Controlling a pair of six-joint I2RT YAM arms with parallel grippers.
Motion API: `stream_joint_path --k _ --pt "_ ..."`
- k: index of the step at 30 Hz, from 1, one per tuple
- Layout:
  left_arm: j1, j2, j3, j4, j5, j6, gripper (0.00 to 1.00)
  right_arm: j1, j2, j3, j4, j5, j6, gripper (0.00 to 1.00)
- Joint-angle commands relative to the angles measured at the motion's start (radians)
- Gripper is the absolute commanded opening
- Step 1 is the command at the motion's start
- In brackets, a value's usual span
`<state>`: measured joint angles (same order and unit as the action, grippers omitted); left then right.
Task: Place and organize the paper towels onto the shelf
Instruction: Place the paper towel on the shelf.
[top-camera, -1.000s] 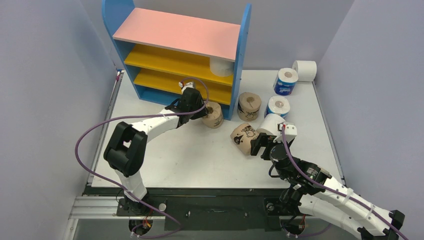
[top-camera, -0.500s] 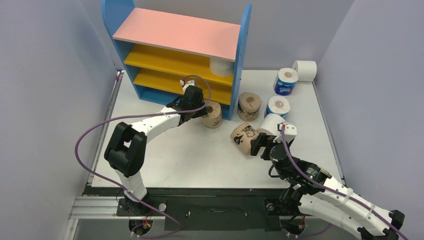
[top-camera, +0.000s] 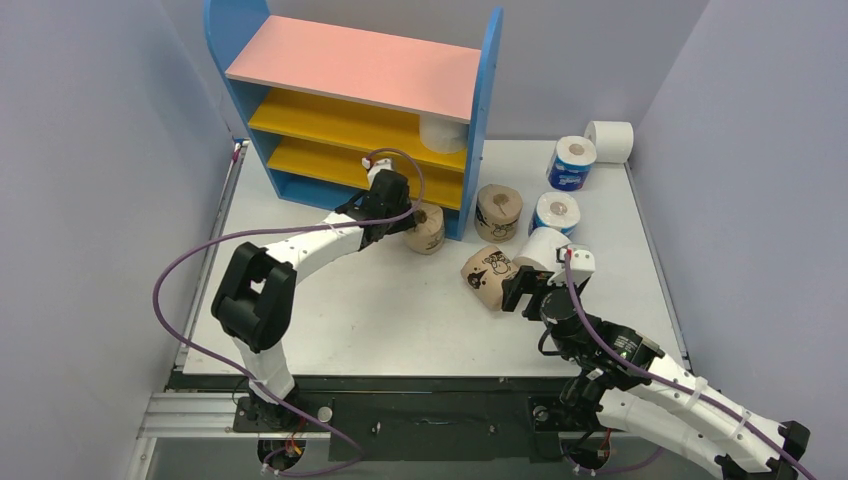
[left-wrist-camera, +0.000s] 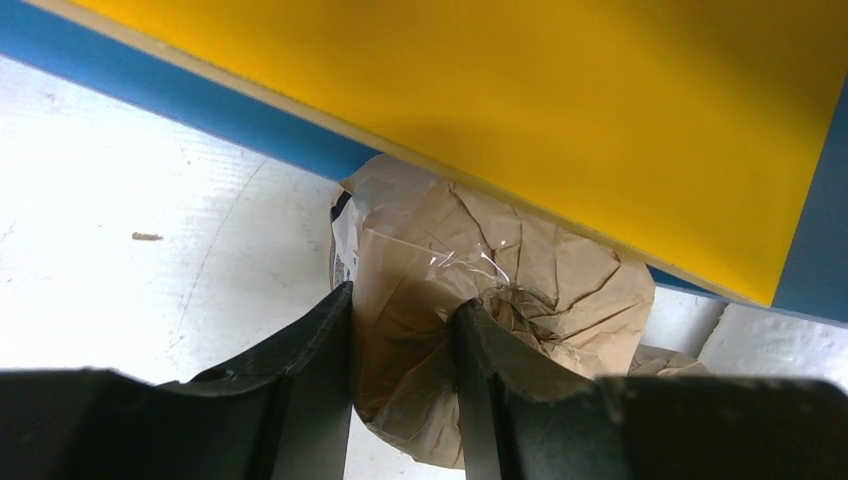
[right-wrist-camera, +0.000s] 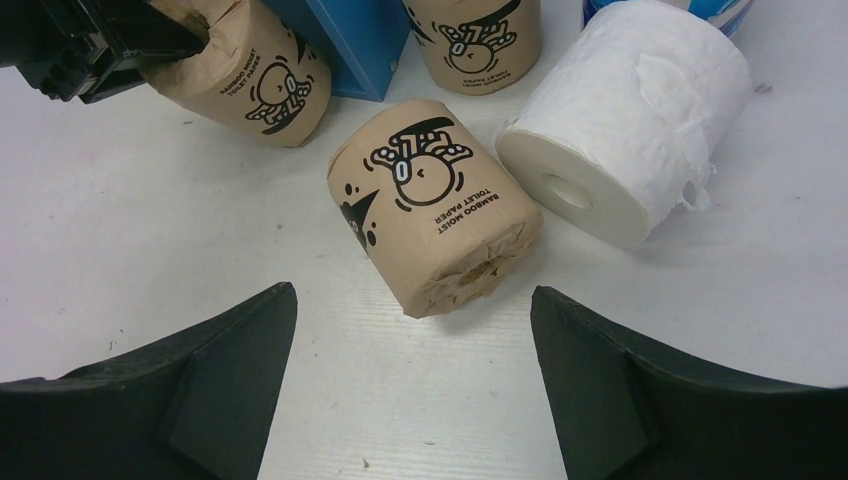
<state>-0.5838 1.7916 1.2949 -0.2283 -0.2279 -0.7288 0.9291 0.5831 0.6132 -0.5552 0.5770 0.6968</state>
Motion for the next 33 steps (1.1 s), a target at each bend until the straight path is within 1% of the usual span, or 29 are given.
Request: stream_joint_path --k 1,2,5,9,10,14,16,22,23,24,25,26,29,30,33 --pt "-0.005 -0.003 0.034 0.246 -0.003 -0.024 0.34 -0.001 -0.009 0.003 -0.002 0.030 0.010 0.82" --pt "-0.005 0.000 0.030 0.249 -0.002 -0.025 0.35 -0.001 -0.008 0.004 -0.002 0.030 0.010 0.82" --pt "-0.005 0.002 0.014 0.268 0.003 -0.026 0.43 -0.001 -0.009 0.002 -0.003 0.031 0.008 0.82" --pt "-0.005 -0.008 0.004 0.271 0.007 -0.026 0.55 -0.001 -0.009 0.002 -0.003 0.032 0.007 0.82" --pt "-0.005 -0.012 0.002 0.271 0.007 -0.025 0.59 -0.001 -0.010 0.002 -0.002 0.032 0.007 0.82" --pt "-0.004 -0.048 -0.013 0.267 0.008 -0.022 0.69 -0.001 -0.013 0.001 -0.005 0.031 0.007 0.82" --pt "-0.005 -0.072 -0.025 0.259 0.008 -0.020 0.73 -0.001 -0.017 0.000 -0.004 0.031 0.009 0.82" --pt "-0.005 -0.153 -0.060 0.230 -0.007 -0.012 0.79 -0.002 -0.016 -0.002 0.001 0.027 0.008 0.82" --pt "-0.004 -0.179 -0.069 0.205 -0.010 -0.012 0.80 -0.001 -0.016 -0.002 0.002 0.026 0.008 0.82" --pt "-0.003 -0.193 -0.090 0.201 -0.018 -0.015 0.83 -0.002 -0.017 -0.003 0.003 0.025 0.006 0.82" --pt "-0.003 -0.226 -0.104 0.200 -0.023 -0.016 0.93 -0.001 -0.018 -0.003 0.004 0.025 0.006 0.82" --pt "-0.002 -0.243 -0.132 0.206 -0.037 -0.016 0.98 -0.001 -0.019 -0.004 0.004 0.026 0.006 0.82" --pt "0.007 -0.328 -0.185 0.212 -0.047 -0.008 0.97 -0.001 -0.021 -0.006 0.007 0.023 0.004 0.82" --pt "0.010 -0.360 -0.211 0.213 -0.036 0.015 0.96 -0.001 -0.021 -0.007 0.006 0.024 0.002 0.82" --pt "0.011 -0.406 -0.281 0.283 -0.003 0.067 0.96 -0.001 -0.026 -0.011 0.008 0.026 0.000 0.82"
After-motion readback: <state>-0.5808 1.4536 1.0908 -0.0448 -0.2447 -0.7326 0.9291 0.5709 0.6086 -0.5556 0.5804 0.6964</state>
